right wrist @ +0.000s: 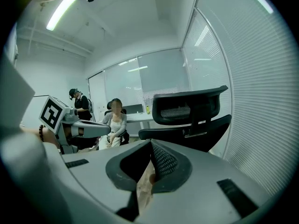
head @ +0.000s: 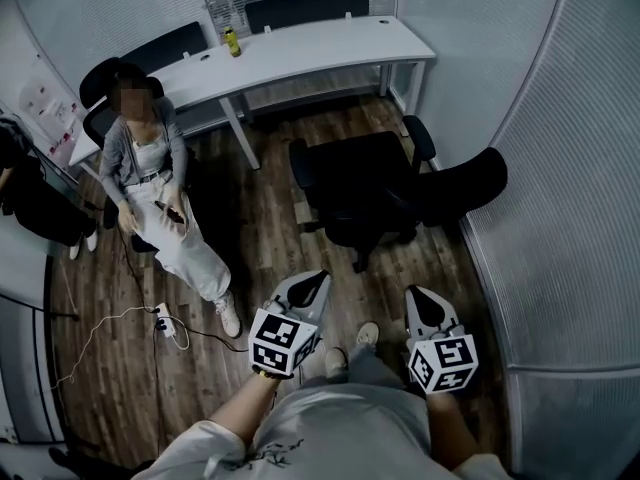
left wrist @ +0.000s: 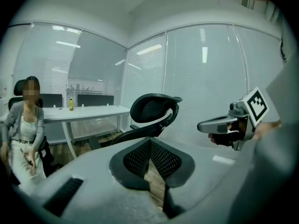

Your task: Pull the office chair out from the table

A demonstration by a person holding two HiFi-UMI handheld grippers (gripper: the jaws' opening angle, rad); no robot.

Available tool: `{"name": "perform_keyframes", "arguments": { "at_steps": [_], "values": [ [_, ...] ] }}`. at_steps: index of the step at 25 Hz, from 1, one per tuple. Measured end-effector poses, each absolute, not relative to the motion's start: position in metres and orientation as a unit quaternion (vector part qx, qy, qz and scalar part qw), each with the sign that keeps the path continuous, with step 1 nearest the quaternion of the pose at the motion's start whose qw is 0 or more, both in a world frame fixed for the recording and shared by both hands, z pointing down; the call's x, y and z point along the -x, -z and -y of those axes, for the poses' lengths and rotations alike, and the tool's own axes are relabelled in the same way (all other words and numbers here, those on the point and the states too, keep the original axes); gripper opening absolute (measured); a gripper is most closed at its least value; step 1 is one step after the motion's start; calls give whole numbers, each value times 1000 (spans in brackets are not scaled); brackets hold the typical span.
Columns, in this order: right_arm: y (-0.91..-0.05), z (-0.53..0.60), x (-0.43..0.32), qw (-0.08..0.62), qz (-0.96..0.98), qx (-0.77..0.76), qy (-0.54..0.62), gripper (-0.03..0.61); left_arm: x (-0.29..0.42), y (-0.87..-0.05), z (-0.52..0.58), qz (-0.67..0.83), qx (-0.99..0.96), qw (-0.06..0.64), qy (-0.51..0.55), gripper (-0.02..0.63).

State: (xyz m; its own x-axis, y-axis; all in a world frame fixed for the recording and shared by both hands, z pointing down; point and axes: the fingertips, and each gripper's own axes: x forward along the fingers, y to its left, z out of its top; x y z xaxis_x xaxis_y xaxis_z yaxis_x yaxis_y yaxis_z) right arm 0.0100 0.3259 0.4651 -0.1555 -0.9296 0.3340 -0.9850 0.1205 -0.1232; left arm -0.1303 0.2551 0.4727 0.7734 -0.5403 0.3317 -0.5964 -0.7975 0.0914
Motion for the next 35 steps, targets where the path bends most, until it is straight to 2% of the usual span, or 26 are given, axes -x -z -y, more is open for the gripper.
{"name": "perform_keyframes", "arguments": {
  "at_steps": [12,35],
  "values": [
    [-459,-332,4,86,765,-616,-164,8,139,-464,-275,323,-930,103,-140,11],
    [-449,-321,-21,89,788,-589,-153,8,104,-454,-272,341,-925,102,-134,11]
  ]
}}
